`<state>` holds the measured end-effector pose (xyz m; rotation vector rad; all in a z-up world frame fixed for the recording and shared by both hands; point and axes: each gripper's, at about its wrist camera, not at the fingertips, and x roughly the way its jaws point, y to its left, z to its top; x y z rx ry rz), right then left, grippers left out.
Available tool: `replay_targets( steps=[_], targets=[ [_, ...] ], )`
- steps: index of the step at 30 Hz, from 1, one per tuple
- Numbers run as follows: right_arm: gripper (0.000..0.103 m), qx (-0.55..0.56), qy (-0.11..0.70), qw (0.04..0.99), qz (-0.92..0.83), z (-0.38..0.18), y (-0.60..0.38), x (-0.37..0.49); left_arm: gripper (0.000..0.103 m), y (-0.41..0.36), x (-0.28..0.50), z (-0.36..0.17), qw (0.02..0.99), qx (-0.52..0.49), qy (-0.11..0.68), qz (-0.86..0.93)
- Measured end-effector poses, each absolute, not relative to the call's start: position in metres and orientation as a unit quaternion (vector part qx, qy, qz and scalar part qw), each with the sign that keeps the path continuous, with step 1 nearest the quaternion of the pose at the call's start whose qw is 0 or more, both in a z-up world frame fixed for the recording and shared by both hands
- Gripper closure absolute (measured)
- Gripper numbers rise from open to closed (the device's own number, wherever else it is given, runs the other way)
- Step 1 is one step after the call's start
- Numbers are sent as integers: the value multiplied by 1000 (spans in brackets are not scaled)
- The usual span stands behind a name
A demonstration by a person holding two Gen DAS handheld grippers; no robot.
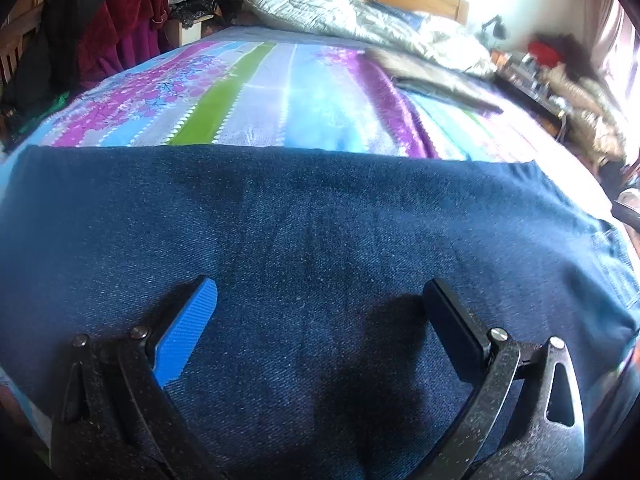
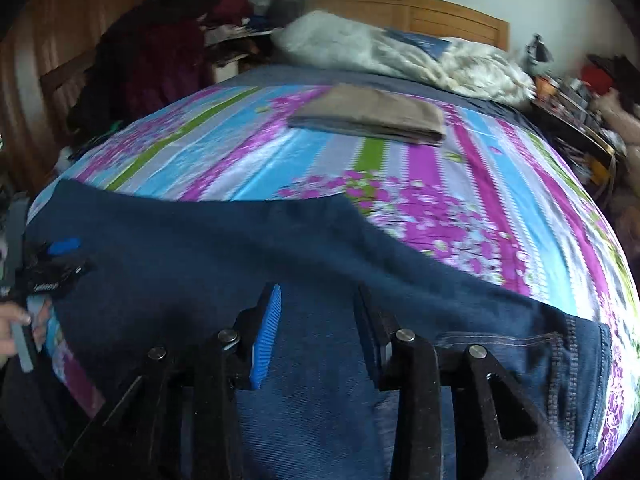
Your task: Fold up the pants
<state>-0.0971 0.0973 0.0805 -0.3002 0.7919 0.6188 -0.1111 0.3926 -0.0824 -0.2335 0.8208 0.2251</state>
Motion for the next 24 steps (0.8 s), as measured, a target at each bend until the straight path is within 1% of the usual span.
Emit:
replay_targets(
  steps=[2,5,7,9,10,14,15,16,18,19,24],
  targets=[
    [58,-183,380,842,336,72,141,-118,0,390,-109,-79,897,-100,410,135],
    [51,-247,369,816,369,64,200,-144,1,395,-120,-66,887,-109,413,174],
    [48,-271,354,810,380,72,226,-150,1,412,-142,-52,888,-140,395,190],
    [44,-264,350,802,406,82,247,-154,1,438,-173,-41,890,-183,365,203],
    [43,-256,350,798,418,79,248,-139,1,454,-190,-38,889,-203,350,213],
    [43,-261,358,781,440,80,287,-140,3,530,-260,-47,878,-313,280,228],
    [43,-264,362,776,445,77,299,-147,5,551,-278,-54,870,-349,260,232],
    [43,-264,365,770,452,77,306,-156,7,564,-290,-60,864,-372,244,233],
    [43,-264,372,754,473,72,321,-174,7,584,-311,-71,856,-418,204,227],
    [43,-266,376,745,483,68,324,-184,7,593,-318,-78,853,-432,187,227],
    [43,-318,389,701,507,41,332,-231,8,603,-314,-99,854,-431,178,229]
  ],
)
